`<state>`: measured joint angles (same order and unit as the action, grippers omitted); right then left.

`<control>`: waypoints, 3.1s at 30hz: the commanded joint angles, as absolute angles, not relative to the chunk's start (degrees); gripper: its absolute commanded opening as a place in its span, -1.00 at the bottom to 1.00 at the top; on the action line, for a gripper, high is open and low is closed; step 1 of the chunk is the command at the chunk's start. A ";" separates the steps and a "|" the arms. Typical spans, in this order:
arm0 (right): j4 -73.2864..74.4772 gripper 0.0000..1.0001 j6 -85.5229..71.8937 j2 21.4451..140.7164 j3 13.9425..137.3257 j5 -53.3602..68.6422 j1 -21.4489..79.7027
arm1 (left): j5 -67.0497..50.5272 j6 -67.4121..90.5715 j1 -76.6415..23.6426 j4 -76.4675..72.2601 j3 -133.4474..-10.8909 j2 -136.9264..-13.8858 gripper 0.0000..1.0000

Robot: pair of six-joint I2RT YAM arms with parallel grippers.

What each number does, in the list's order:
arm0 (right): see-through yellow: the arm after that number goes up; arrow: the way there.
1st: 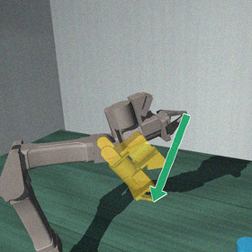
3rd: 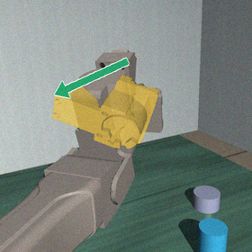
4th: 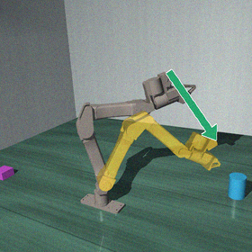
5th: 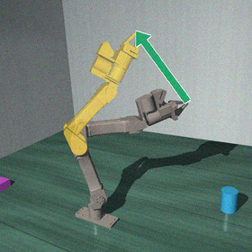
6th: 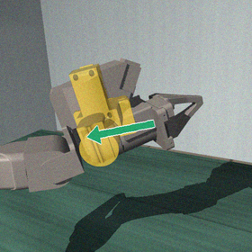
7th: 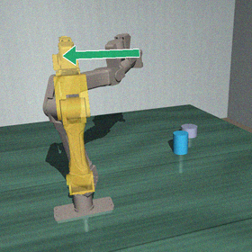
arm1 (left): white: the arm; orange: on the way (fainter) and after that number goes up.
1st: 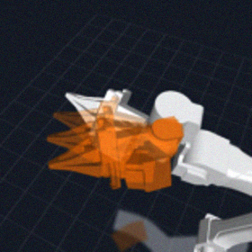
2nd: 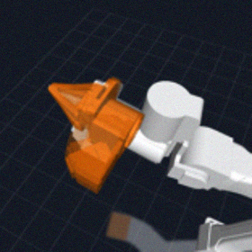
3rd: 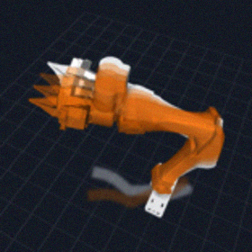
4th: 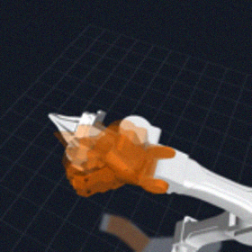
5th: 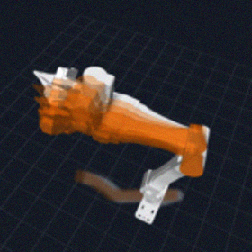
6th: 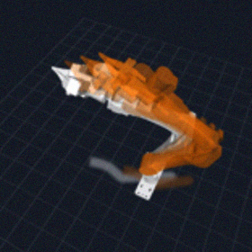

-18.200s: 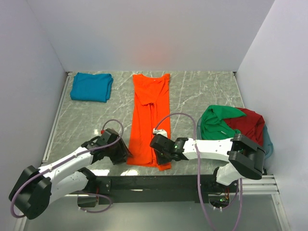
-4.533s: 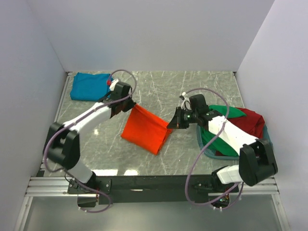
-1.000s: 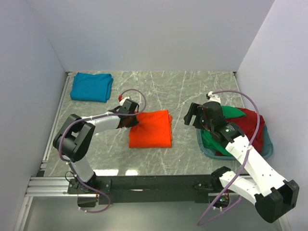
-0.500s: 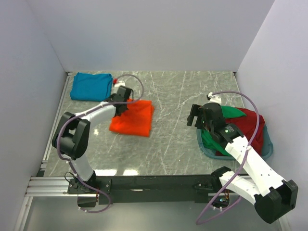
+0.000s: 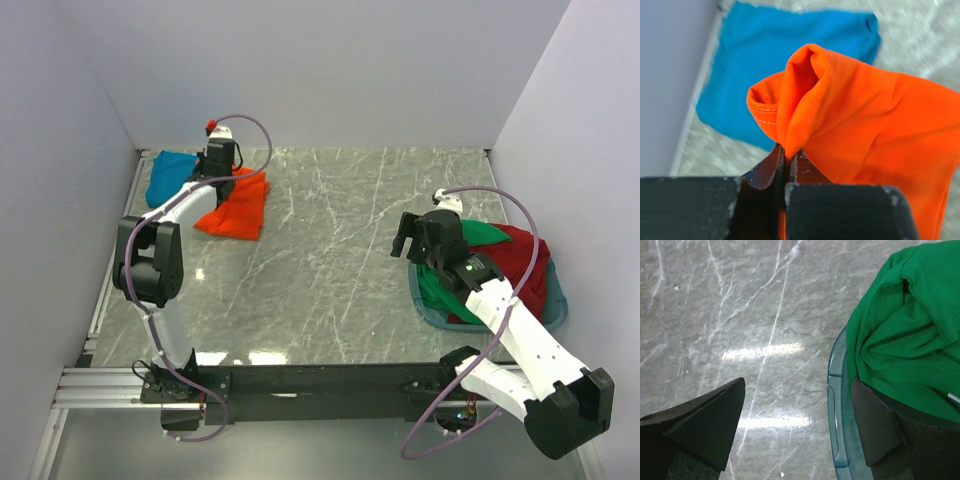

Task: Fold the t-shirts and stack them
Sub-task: Neatly place the folded tshirt to the corner, then reset both grippers

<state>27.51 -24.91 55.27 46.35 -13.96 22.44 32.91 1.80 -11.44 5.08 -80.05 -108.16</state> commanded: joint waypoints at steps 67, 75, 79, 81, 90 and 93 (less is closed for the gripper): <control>28.83 0.90 -26.02 44.49 44.40 -11.35 20.65 | 12.92 33.74 5.38 28.04 -97.15 -94.86 0.99; 23.04 0.91 -26.37 37.98 38.77 -7.83 20.57 | 19.14 47.36 -9.30 23.55 -61.23 -68.94 0.99; 20.92 0.91 -27.07 34.99 34.72 -4.66 20.65 | 21.71 52.99 -15.89 25.31 -49.68 -61.27 0.99; 19.09 0.91 -27.25 34.45 32.10 -3.26 20.65 | 22.23 55.80 -18.18 25.31 -43.11 -57.16 0.99; 11.69 0.92 -28.65 32.26 23.74 1.06 20.65 | 26.89 61.17 -22.41 29.97 -35.51 -49.84 0.99; 11.16 0.93 -28.30 32.34 22.77 1.14 20.57 | 27.07 60.56 -22.50 29.01 -34.28 -47.12 0.99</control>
